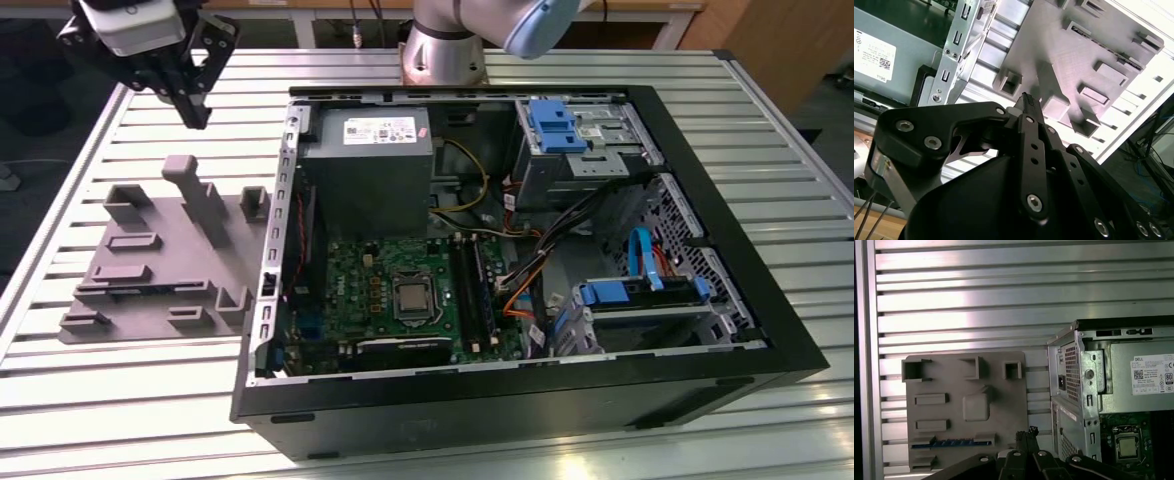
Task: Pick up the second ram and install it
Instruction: 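Reach for the second ram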
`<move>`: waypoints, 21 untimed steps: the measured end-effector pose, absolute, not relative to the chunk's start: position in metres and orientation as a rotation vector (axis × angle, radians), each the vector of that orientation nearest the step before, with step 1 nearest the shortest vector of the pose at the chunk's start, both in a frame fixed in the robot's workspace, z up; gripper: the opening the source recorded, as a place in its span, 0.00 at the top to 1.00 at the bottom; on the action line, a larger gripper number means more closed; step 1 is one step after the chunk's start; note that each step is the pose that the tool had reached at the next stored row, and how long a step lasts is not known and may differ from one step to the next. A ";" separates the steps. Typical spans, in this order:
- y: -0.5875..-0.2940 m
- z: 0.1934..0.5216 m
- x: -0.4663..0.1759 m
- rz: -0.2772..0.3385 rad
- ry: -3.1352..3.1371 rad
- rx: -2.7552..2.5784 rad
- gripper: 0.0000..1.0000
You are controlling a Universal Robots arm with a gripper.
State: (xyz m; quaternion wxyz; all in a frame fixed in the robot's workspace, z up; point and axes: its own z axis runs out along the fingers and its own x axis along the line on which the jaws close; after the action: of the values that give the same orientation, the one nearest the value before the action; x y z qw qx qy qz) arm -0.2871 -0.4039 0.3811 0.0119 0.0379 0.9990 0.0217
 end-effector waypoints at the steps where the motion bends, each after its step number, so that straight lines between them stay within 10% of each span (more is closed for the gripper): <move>1: -0.404 0.381 -0.288 0.067 3.115 0.118 0.89; 21: -0.415 0.378 -0.325 0.067 3.116 0.118 0.89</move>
State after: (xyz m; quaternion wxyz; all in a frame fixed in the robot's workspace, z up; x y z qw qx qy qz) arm -0.3251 -0.4151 0.3781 0.0113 0.0379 0.9990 0.0215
